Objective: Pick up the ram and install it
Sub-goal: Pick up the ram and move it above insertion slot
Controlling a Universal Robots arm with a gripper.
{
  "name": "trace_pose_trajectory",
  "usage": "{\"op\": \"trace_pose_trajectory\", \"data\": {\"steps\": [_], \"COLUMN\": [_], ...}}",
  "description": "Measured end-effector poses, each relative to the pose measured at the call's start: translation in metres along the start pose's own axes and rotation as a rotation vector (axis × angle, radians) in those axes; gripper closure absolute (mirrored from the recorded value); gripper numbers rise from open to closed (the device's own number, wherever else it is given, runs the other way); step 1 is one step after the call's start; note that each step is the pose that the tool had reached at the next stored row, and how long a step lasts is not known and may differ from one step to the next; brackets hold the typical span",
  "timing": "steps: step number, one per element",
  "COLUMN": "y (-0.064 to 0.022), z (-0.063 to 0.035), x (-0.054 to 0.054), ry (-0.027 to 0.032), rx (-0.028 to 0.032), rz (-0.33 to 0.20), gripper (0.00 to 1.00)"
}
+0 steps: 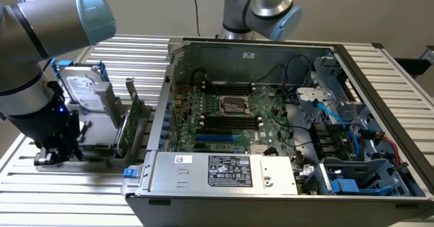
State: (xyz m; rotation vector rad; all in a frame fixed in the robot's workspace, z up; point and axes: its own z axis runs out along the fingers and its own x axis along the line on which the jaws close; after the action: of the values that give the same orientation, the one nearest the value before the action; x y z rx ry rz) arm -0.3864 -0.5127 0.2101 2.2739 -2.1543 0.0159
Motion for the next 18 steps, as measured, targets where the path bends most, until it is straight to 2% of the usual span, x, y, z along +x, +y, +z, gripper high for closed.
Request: {"op": "trace_pose_trajectory", "data": {"steps": [9, 13, 18], "y": [-0.0023, -0.0117, -0.0286], "z": [-0.0408, -0.059, -0.082], "x": [0.001, 0.001, 0.003], "ry": [-0.0001, -0.0003, -0.0004], "rx": [-0.0006, -0.0037, -0.0096], "rz": [0.0, 0.0, -0.001], "gripper": [0.86, 0.86, 0.86]}}
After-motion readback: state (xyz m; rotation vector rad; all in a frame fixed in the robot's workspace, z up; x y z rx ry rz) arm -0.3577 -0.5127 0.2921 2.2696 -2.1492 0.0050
